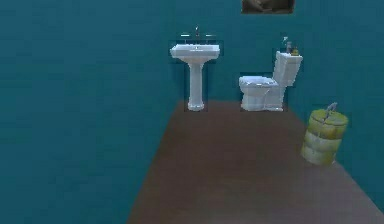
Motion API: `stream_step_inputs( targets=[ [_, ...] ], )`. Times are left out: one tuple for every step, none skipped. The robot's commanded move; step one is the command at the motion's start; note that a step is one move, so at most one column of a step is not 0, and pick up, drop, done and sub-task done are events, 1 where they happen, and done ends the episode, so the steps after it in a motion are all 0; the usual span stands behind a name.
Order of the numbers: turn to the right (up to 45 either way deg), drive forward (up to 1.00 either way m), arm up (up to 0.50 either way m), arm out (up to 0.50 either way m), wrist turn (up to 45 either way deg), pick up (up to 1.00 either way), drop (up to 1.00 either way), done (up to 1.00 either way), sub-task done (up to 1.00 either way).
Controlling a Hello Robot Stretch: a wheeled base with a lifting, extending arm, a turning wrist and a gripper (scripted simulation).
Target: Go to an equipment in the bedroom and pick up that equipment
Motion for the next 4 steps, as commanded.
stream_step_inputs(
  targets=[
    [42.0, 0.00, 0.00, 0.00, 0.0, 0.00, 0.00, 0.00, 0.00],
    [0.0, 0.55, 0.00, 0.00, 0.0, 0.00, 0.00, 0.00, 0.00],
    [45.0, 0.00, 0.00, 0.00, 0.0, 0.00, 0.00, 0.00, 0.00],
    [6.0, 0.00, 0.00, 0.00, 0.0, 0.00, 0.00, 0.00, 0.00]
  ],
)
